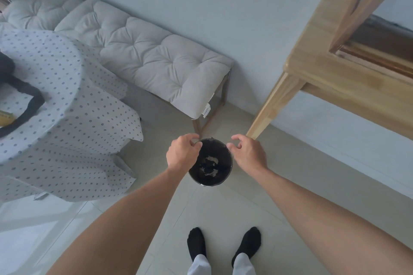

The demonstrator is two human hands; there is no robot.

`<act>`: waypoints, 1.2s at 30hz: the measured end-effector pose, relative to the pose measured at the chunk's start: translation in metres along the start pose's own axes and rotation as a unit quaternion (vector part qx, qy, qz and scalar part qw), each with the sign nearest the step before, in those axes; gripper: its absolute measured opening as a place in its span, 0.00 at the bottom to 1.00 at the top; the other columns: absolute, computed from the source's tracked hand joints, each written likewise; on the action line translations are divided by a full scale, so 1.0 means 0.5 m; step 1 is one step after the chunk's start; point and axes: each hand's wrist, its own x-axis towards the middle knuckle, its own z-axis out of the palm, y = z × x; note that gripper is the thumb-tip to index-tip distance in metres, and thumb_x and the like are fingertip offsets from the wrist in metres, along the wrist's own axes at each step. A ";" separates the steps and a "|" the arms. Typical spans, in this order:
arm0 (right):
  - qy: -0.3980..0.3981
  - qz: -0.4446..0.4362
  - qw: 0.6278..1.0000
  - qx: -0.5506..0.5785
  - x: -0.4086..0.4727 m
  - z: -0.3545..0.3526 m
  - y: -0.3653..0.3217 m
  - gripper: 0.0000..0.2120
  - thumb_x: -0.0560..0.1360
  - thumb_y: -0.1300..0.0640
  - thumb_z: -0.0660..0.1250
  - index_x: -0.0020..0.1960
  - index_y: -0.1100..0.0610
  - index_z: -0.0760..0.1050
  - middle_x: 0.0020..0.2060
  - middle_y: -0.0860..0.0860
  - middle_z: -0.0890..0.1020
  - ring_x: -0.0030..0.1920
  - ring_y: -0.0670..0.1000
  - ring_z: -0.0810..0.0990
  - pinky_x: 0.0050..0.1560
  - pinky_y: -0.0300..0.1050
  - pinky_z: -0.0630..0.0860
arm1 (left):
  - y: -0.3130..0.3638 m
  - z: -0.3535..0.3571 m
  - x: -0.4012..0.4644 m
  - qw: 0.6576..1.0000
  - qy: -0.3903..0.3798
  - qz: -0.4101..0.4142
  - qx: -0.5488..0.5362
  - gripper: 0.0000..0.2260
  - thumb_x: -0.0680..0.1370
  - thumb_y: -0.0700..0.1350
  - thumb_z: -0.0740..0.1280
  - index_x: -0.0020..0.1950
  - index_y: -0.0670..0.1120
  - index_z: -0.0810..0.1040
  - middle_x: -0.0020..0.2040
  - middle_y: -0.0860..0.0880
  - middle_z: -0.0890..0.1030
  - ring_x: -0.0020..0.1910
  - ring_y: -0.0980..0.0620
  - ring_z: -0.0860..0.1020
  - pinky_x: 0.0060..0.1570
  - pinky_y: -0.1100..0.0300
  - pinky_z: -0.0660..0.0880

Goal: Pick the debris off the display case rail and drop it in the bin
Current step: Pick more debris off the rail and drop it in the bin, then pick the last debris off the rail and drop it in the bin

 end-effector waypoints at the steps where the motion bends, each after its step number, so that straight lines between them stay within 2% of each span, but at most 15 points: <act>1: 0.005 -0.002 1.000 0.003 -0.005 -0.016 -0.005 0.15 0.80 0.43 0.69 0.64 0.46 0.82 0.36 0.44 0.82 0.47 0.54 0.85 0.48 0.47 0.78 | 0.012 -0.010 -0.003 1.000 0.004 0.004 -0.001 0.14 0.80 0.52 0.71 0.65 0.57 0.84 0.44 0.57 0.82 0.49 0.48 0.82 0.54 0.51 0.81; 4: 0.027 -0.009 1.000 0.013 -0.020 -0.073 -0.022 0.15 0.80 0.43 0.69 0.64 0.46 0.81 0.35 0.43 0.82 0.47 0.54 0.85 0.48 0.48 0.78 | 0.057 -0.045 -0.013 1.000 0.017 0.024 -0.009 0.14 0.80 0.52 0.71 0.65 0.58 0.84 0.45 0.57 0.81 0.48 0.50 0.81 0.53 0.52 0.80; 7: 0.054 -0.016 0.998 0.026 -0.033 -0.135 -0.041 0.15 0.80 0.43 0.70 0.64 0.47 0.82 0.33 0.41 0.78 0.46 0.53 0.84 0.47 0.48 0.76 | 0.113 -0.083 -0.024 0.998 0.032 0.049 -0.014 0.14 0.80 0.52 0.71 0.65 0.58 0.84 0.45 0.58 0.82 0.47 0.51 0.81 0.50 0.54 0.79; 9: 0.072 -0.018 0.997 0.034 -0.041 -0.180 -0.056 0.16 0.80 0.43 0.69 0.64 0.46 0.81 0.35 0.40 0.77 0.46 0.53 0.83 0.47 0.47 0.74 | 0.156 -0.109 -0.031 0.998 0.033 0.056 -0.016 0.14 0.79 0.54 0.70 0.65 0.60 0.84 0.46 0.58 0.84 0.50 0.49 0.83 0.52 0.52 0.81; 11: 0.094 -0.020 0.995 0.038 -0.048 -0.224 -0.070 0.16 0.80 0.42 0.69 0.64 0.46 0.82 0.36 0.40 0.78 0.45 0.51 0.81 0.46 0.45 0.71 | 0.198 -0.132 -0.036 0.997 0.035 0.070 -0.014 0.14 0.79 0.55 0.70 0.65 0.62 0.83 0.44 0.61 0.82 0.49 0.49 0.83 0.53 0.50 0.81; 15: 0.130 -0.026 0.990 0.057 -0.062 -0.322 -0.097 0.16 0.79 0.42 0.69 0.64 0.45 0.81 0.39 0.42 0.82 0.51 0.54 0.85 0.50 0.47 0.77 | 0.291 -0.170 -0.054 0.991 0.047 0.122 -0.027 0.16 0.78 0.57 0.70 0.66 0.62 0.83 0.44 0.59 0.83 0.47 0.53 0.83 0.52 0.49 0.83; 18: 0.160 -0.026 0.984 0.071 -0.074 -0.392 -0.108 0.14 0.79 0.42 0.69 0.63 0.44 0.82 0.41 0.42 0.82 0.53 0.54 0.85 0.48 0.47 0.73 | 0.360 -0.186 -0.068 0.985 0.050 0.161 -0.031 0.16 0.78 0.58 0.69 0.65 0.63 0.82 0.47 0.58 0.85 0.48 0.52 0.83 0.51 0.48 0.83; 21: 0.191 -0.022 0.978 0.083 -0.084 -0.456 -0.104 0.13 0.78 0.43 0.70 0.60 0.45 0.83 0.47 0.46 0.86 0.52 0.53 0.86 0.46 0.44 0.72 | 0.429 -0.196 -0.081 0.978 0.055 0.198 -0.026 0.15 0.77 0.57 0.69 0.64 0.63 0.83 0.46 0.59 0.85 0.51 0.50 0.83 0.53 0.48 0.82; 24: 0.225 -0.022 0.971 0.083 -0.097 -0.521 -0.083 0.14 0.78 0.42 0.71 0.62 0.45 0.83 0.48 0.47 0.88 0.51 0.53 0.86 0.44 0.43 0.71 | 0.500 -0.191 -0.093 0.971 0.052 0.232 -0.026 0.16 0.78 0.56 0.69 0.66 0.60 0.83 0.44 0.59 0.84 0.53 0.50 0.83 0.56 0.49 0.80; 28: 0.253 -0.001 0.963 0.094 -0.107 -0.589 -0.042 0.13 0.78 0.42 0.70 0.61 0.43 0.83 0.42 0.44 0.84 0.49 0.53 0.86 0.44 0.44 0.71 | 0.581 -0.162 -0.110 0.961 0.044 0.272 -0.031 0.15 0.79 0.56 0.71 0.66 0.60 0.83 0.39 0.60 0.81 0.43 0.56 0.80 0.39 0.58 0.75; 31: 0.271 0.008 0.957 0.098 -0.110 -0.630 -0.008 0.13 0.78 0.42 0.70 0.61 0.43 0.83 0.41 0.43 0.82 0.51 0.54 0.86 0.44 0.45 0.73 | 0.634 -0.129 -0.129 0.955 0.033 0.293 -0.025 0.15 0.79 0.57 0.71 0.66 0.60 0.83 0.40 0.62 0.81 0.44 0.54 0.81 0.43 0.57 0.78; 33: 0.283 0.017 0.953 0.105 -0.113 -0.654 0.021 0.14 0.78 0.42 0.70 0.62 0.43 0.83 0.45 0.45 0.86 0.52 0.54 0.86 0.47 0.46 0.75 | 0.671 -0.103 -0.143 0.951 0.026 0.307 -0.017 0.15 0.79 0.57 0.71 0.66 0.61 0.83 0.40 0.62 0.82 0.45 0.54 0.82 0.47 0.55 0.81; 35: 0.293 0.026 0.949 0.112 -0.115 -0.675 0.051 0.14 0.78 0.43 0.70 0.62 0.43 0.83 0.49 0.46 0.87 0.54 0.53 0.86 0.49 0.46 0.75 | 0.705 -0.075 -0.157 0.947 0.024 0.319 -0.014 0.14 0.79 0.57 0.71 0.65 0.62 0.83 0.39 0.61 0.82 0.44 0.54 0.81 0.44 0.55 0.80; 36: 0.299 0.031 0.947 0.113 -0.117 -0.685 0.066 0.14 0.78 0.44 0.71 0.62 0.44 0.83 0.47 0.45 0.86 0.54 0.53 0.86 0.48 0.45 0.75 | 0.721 -0.060 -0.163 0.946 0.023 0.323 -0.014 0.14 0.79 0.56 0.71 0.65 0.62 0.84 0.39 0.61 0.82 0.44 0.54 0.80 0.43 0.56 0.78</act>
